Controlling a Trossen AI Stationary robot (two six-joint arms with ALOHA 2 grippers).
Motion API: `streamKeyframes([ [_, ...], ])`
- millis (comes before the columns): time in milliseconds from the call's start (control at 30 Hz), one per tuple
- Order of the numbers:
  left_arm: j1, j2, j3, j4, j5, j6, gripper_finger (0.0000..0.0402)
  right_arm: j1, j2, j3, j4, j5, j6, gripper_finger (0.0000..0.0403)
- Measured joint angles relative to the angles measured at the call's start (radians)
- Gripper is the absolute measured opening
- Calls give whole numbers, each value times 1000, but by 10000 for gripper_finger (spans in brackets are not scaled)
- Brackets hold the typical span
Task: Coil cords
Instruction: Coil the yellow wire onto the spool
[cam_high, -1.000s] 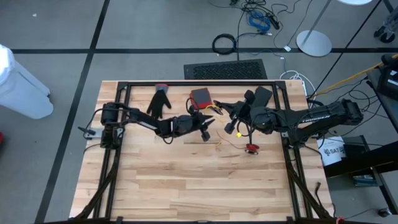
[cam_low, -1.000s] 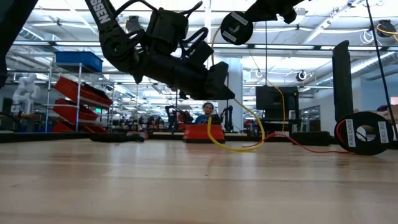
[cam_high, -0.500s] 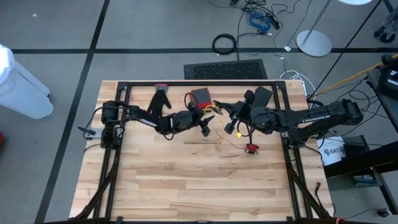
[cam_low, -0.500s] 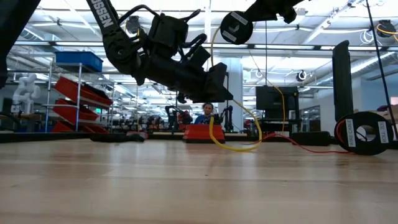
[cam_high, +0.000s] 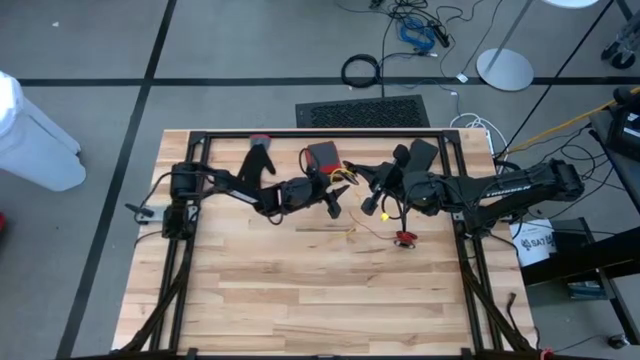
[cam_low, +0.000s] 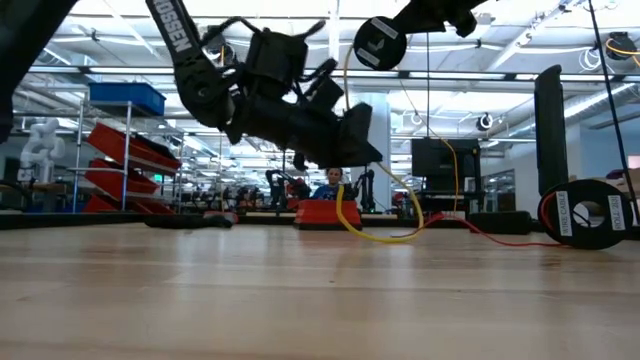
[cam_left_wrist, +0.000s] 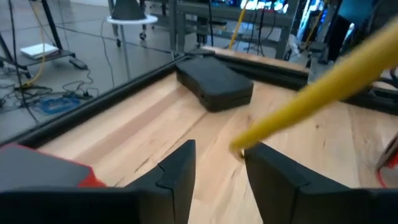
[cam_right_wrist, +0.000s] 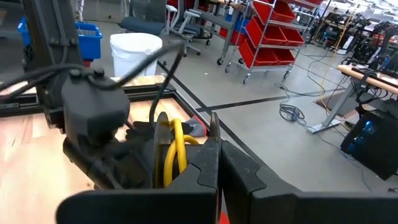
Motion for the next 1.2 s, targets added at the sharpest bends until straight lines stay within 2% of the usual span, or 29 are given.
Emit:
streamKeyframes([
  [233, -8, 54, 17, 7, 6, -24, 88, 0, 0, 0, -9, 0, 3, 0],
  [400, -10, 54, 17, 38, 6, -16, 20, 0, 0, 0, -7, 0, 3, 0],
  [467, -11, 54, 17, 61, 6, -13, 8, 0, 0, 0, -8, 0, 3, 0],
  [733, -14, 54, 17, 48, 31, -2, 8, 0, 0, 0, -9, 0, 3, 0],
  [1000, -35, 54, -21, 8, 35, 15, 59, 0, 0, 0, -9, 1, 2, 0],
  [1200, -42, 53, -27, 98, 33, 39, 75, -1, -45, 0, 34, -2, -9, 0],
])
